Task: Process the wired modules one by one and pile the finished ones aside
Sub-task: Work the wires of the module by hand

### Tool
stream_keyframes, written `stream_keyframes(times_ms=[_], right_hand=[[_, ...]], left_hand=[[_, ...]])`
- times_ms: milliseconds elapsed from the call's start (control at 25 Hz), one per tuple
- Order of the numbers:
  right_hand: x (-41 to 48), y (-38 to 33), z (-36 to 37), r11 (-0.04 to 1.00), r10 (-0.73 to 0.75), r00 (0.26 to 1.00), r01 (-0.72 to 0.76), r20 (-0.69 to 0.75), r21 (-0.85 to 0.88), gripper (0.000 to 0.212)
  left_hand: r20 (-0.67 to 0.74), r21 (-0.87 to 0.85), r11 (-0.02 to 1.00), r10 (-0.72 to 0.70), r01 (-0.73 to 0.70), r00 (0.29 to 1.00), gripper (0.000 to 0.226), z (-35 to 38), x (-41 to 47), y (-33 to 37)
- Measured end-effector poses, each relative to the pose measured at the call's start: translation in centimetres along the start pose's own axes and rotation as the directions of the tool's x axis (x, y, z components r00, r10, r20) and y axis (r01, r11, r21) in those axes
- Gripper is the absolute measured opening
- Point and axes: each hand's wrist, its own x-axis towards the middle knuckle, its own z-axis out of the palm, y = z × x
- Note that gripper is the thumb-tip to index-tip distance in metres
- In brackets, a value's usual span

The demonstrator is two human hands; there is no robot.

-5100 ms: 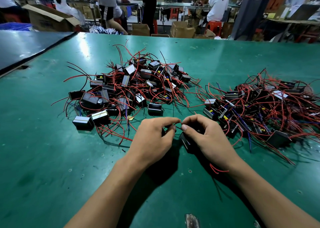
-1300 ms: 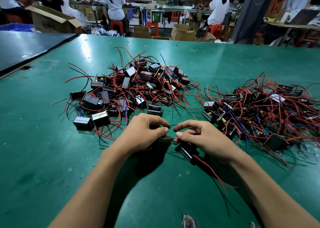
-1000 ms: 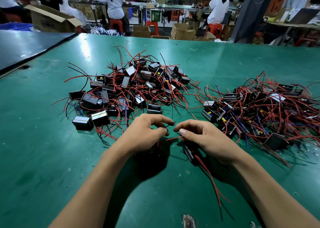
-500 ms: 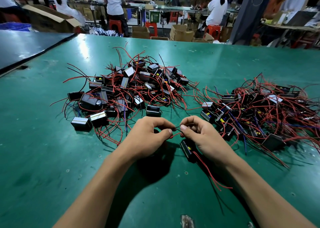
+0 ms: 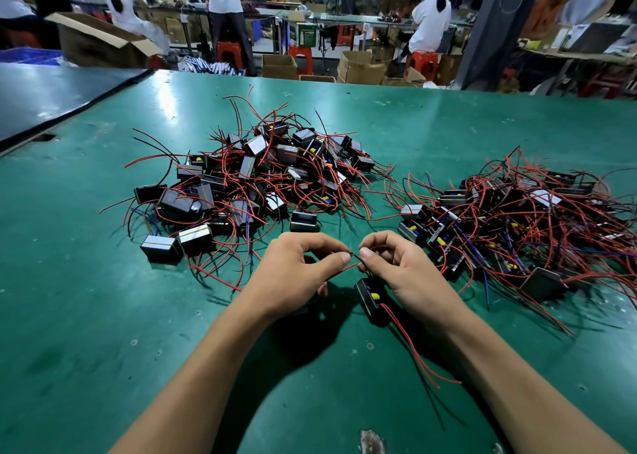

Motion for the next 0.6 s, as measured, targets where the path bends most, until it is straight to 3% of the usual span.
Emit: stream_keyframes(times_ms=[320,600], right_hand=[[-0.1,-0.3,0.7,1.0,-0.024,1.0,0.024,-0.014,-0.002,0.008],[-0.5,-0.4,1.3,0.999,-0.044,0.999,0.043,-0.025,-0.023,0.008]], left_hand=[[-0.014,-0.11,0.994,-0.022,0.021,1.0,0.002,0.0,0.2,0.0],[-0.062,-0.091,0.996,-0.017,0.011,0.998,0.007,0.2,0.1,0.2]])
